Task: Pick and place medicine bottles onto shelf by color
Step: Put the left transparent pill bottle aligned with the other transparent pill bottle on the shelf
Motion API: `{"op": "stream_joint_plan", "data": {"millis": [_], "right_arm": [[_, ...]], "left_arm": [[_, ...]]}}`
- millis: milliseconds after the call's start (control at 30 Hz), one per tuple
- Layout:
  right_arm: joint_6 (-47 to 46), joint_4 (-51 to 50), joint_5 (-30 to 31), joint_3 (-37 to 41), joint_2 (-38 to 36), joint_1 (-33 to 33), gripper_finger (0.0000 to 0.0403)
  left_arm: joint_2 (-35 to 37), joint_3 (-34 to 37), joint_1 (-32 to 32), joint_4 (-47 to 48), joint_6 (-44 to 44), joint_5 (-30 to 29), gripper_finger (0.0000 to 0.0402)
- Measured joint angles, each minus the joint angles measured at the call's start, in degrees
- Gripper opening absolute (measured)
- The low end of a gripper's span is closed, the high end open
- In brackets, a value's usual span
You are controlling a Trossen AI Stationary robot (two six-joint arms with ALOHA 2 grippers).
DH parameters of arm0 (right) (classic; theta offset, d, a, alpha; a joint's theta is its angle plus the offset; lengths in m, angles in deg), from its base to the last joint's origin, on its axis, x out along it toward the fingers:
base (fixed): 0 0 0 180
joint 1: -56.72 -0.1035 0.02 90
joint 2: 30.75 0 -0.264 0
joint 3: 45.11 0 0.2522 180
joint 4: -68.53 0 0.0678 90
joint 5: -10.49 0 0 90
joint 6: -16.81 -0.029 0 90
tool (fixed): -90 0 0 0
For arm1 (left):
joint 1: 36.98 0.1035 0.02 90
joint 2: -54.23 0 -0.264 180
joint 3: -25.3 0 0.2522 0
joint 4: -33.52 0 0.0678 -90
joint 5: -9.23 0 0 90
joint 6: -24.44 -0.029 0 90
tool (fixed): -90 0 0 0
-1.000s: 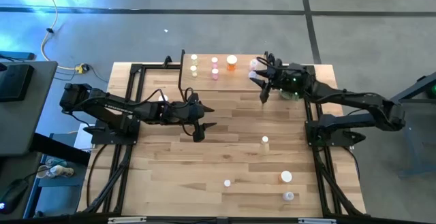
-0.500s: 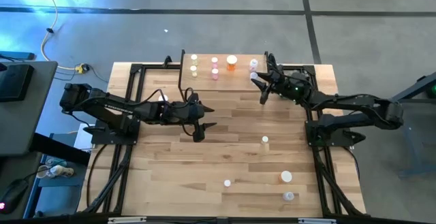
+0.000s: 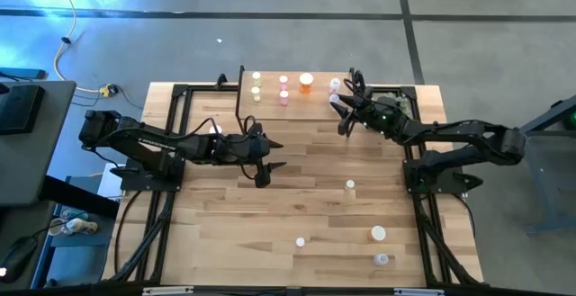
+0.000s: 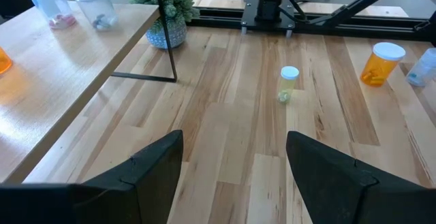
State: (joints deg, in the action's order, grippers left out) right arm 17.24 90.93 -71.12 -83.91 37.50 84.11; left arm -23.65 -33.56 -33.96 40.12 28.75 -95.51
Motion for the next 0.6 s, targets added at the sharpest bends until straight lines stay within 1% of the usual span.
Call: {"op": "stream_joint_plan", "data": {"millis": [600], "right_arm": [[-1.7,-0.63,0.54,-0.07,0.02,0.76,0.0119]], "left_arm": [[0.0,0.0,0.0,-0.02,0.02,0.0,0.0252]]}}
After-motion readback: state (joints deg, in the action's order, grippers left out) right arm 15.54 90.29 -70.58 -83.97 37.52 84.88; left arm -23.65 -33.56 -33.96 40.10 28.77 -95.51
